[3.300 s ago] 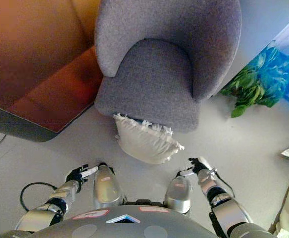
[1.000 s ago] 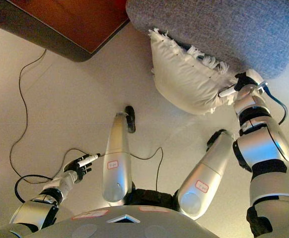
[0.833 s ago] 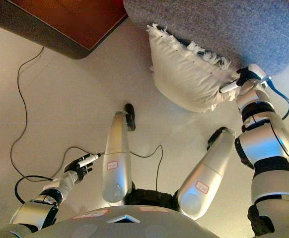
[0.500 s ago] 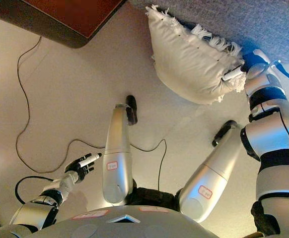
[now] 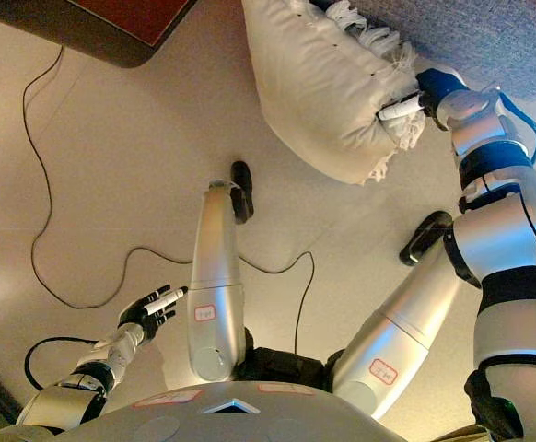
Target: Pick up the pillow and put it on the sofa.
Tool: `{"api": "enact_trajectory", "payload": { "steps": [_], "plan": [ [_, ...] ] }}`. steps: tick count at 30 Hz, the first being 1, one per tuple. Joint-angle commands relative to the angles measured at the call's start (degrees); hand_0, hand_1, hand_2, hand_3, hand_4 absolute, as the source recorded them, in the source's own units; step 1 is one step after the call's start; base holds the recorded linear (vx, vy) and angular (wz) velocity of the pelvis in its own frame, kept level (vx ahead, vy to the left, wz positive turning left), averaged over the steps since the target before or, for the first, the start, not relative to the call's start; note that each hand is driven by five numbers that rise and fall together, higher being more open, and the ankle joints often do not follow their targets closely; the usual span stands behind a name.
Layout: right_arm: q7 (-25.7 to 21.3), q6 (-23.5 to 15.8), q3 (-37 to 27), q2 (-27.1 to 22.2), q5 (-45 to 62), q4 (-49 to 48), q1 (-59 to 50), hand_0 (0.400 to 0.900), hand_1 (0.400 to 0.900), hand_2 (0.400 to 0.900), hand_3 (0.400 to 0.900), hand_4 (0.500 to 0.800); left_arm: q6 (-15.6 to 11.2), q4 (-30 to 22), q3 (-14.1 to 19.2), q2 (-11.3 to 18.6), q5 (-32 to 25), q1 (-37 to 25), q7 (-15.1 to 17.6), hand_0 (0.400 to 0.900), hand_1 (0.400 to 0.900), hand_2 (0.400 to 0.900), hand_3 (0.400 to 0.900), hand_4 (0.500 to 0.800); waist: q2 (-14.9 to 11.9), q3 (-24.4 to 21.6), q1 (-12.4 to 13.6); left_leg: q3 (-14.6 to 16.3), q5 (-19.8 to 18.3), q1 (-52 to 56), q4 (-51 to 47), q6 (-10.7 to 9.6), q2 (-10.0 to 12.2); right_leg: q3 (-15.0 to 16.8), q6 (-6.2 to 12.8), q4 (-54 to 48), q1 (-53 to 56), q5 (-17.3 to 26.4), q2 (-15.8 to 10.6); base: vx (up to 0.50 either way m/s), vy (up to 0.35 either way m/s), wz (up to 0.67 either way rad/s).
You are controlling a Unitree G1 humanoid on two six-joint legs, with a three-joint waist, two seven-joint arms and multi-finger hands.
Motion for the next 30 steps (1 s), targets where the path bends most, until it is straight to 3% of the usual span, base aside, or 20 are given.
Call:
{"api": "enact_trajectory", "payload": {
  "steps": [1,9,16,26,30],
  "plan": [
    [-1.79,-5.10,-3.99,-0.40,0.85,-5.33,-4.07,0.400,0.400,0.400,0.400,0.500,-0.33,0.05,1.02,3.35,-1.91,6.69,0.42,0.900,0.900,0.900,0.900,0.800,1.04,1.79,1.59,0.64,-3.71,6.04,-1.50,2.47,2.90,2.28,-2.28,-4.57,-0.60,4.08,-1.21,-0.04,0.003,-0.02],
    [-3.37,-7.82,-5.26,-0.79,-0.79,-6.07,-2.56,0.400,0.400,0.400,0.400,0.500,-1.50,-0.61,1.48,3.21,-1.46,7.41,0.27,0.900,0.900,0.900,0.900,0.800,0.07,1.79,1.41,1.09,-3.02,10.34,-3.57,2.08,4.26,1.32,-2.02,-5.41,2.81,4.24,-1.18,-0.03,-0.013,-0.03],
    [-4.05,-9.36,-6.55,-0.53,-1.17,-9.08,-0.37,0.400,0.400,0.400,0.400,0.500,-2.27,-1.42,1.57,2.95,-0.39,6.68,1.65,0.900,0.900,0.900,0.900,0.800,-1.85,1.76,1.27,2.55,-1.18,19.35,-10.94,1.67,5.75,-1.43,-1.68,-11.63,11.64,6.24,-0.94,-0.03,-0.030,-0.05],
    [-2.56,-10.58,-9.99,-1.25,-1.24,-14.30,8.87,0.400,0.400,0.400,0.400,0.500,0.13,-3.47,0.38,3.61,2.95,5.97,4.53,0.900,0.900,0.900,0.900,0.800,-5.35,-2.84,1.02,4.35,5.02,36.41,-27.04,1.49,8.44,-5.96,-0.78,-27.76,30.25,11.09,-1.03,0.05,-0.040,0.03],
    [-1.78,-10.07,-10.60,-2.00,-1.26,-18.22,13.07,0.400,0.400,0.400,0.400,0.500,1.62,-3.69,0.26,4.14,4.54,6.04,5.54,0.900,0.900,0.900,0.900,0.800,-7.03,-4.97,0.69,6.56,6.94,43.44,-32.50,1.11,9.04,-9.71,-0.28,-34.72,38.46,13.42,-1.71,0.09,-0.029,0.03]
  ]
}}
